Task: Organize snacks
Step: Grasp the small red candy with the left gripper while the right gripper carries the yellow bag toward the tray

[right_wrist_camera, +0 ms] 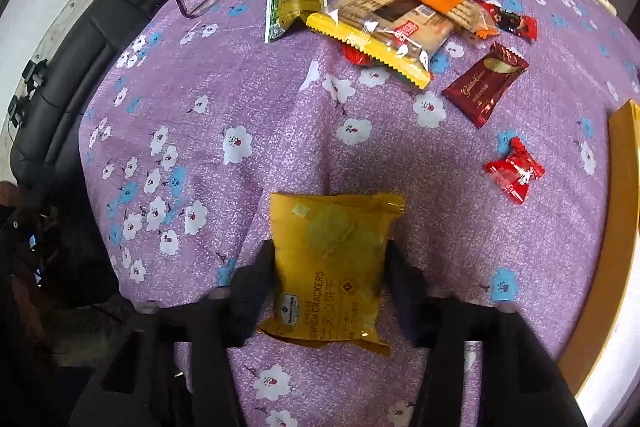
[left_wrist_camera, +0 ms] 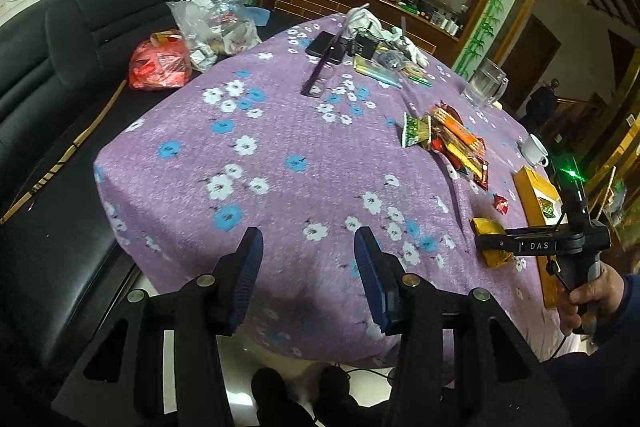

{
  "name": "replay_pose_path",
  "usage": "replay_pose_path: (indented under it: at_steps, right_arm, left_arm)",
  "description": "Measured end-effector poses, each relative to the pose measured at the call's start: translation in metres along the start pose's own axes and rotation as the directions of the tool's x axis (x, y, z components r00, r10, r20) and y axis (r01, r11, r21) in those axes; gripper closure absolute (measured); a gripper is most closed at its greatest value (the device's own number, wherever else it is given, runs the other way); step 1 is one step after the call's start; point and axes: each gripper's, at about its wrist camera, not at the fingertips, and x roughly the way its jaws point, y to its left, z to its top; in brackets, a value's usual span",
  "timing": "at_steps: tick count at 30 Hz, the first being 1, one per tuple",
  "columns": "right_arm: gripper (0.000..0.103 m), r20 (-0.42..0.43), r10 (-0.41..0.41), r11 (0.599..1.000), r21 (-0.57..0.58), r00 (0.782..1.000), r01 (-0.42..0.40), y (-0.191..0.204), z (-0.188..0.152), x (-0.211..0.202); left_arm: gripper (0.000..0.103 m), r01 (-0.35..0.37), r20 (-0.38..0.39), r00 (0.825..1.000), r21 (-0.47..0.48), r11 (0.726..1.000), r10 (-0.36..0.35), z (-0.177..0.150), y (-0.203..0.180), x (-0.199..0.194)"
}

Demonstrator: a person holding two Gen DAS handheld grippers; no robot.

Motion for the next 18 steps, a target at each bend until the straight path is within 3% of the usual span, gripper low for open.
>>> replay_pose_path:
  at_steps: [9,13,18]
  right_arm:
    - [0.056,0.123,0.028,0.985,0.163,0.992,-0.048,-0.037,-0.038,-0.050]
    - [0.056,0.190,-0.004,0.961,0.273,0.982,-0.048,-0.054,-0.071,-0.084]
    - [0.056,0.266,-0.073,0.914,0.404,0.961,-0.043,-0.070,-0.124,-0.130]
  left_arm:
    - [0.057,0.148,-0.081,0.987,0.131,0.980,-0.138,0.019,-0.045,0.038]
    - [0.057,0.256,-0.147,0.962,0.208,0.944,-0.228,0.021,-0.083,0.058]
    - [0.057,0.401,-0.258,0.907,0.294,0.867,-0.332,0.023,-0.146,0.084]
